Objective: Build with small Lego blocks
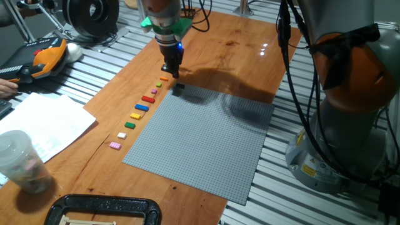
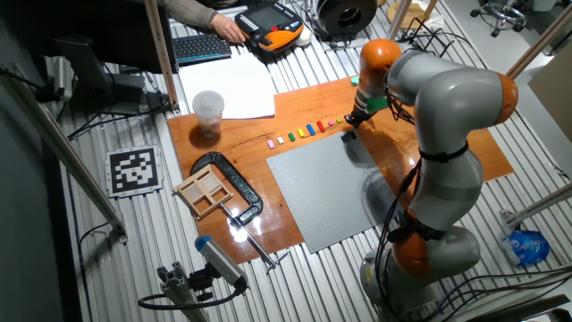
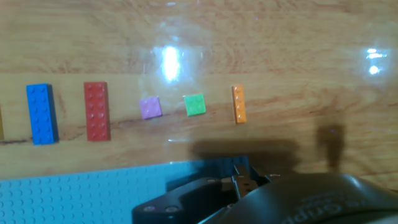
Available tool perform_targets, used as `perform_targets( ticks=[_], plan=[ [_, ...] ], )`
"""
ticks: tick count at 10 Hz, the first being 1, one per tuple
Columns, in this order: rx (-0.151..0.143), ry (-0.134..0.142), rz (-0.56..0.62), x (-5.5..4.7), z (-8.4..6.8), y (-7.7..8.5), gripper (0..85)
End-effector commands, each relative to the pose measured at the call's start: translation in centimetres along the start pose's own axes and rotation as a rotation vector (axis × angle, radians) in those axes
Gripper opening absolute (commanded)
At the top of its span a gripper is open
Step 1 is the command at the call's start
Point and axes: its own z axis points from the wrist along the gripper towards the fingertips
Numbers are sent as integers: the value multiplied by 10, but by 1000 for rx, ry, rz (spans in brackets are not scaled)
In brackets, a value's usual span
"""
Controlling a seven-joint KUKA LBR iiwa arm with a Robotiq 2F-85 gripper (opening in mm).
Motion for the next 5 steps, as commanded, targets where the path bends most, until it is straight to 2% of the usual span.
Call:
perform_targets(
  ticks=[1, 3, 5],
  plan=[
    [0, 0, -3, -3, 0, 0, 170],
    [0, -6, -7, -9, 2, 1, 170],
    [-3, -5, -13, -21, 2, 1, 170]
  ],
)
